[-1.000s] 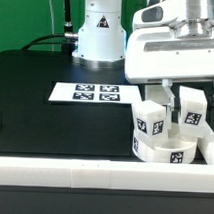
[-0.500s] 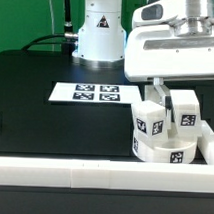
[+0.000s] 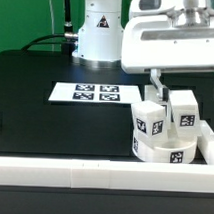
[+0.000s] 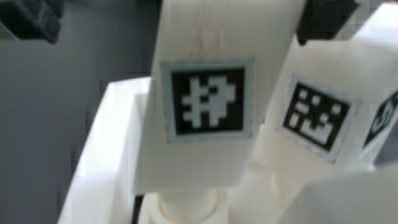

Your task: Assemble stool

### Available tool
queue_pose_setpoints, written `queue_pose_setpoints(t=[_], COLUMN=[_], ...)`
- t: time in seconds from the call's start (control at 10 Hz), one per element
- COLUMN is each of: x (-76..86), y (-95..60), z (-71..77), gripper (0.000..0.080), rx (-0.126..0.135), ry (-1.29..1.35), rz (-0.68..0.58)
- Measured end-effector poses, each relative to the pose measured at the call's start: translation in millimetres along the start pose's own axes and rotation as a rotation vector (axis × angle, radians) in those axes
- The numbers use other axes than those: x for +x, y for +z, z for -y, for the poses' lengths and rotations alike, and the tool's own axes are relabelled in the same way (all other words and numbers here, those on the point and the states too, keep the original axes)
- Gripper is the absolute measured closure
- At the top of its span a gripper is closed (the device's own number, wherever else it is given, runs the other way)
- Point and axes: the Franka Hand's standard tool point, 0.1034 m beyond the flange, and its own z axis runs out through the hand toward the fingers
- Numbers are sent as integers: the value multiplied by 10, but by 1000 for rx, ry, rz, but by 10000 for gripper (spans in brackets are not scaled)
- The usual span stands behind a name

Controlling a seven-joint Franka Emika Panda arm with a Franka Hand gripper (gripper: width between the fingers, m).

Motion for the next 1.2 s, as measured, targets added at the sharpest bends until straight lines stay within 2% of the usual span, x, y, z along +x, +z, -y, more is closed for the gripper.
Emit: queue_pose_setpoints(t=[0.4, 0.5, 1.2], x=[122, 202, 159], y=[-112, -154, -120], z=[-69, -68, -72], gripper=[150, 150, 150], rx=[2, 6, 3], ry=[-4, 2, -1], rz=[3, 1, 5])
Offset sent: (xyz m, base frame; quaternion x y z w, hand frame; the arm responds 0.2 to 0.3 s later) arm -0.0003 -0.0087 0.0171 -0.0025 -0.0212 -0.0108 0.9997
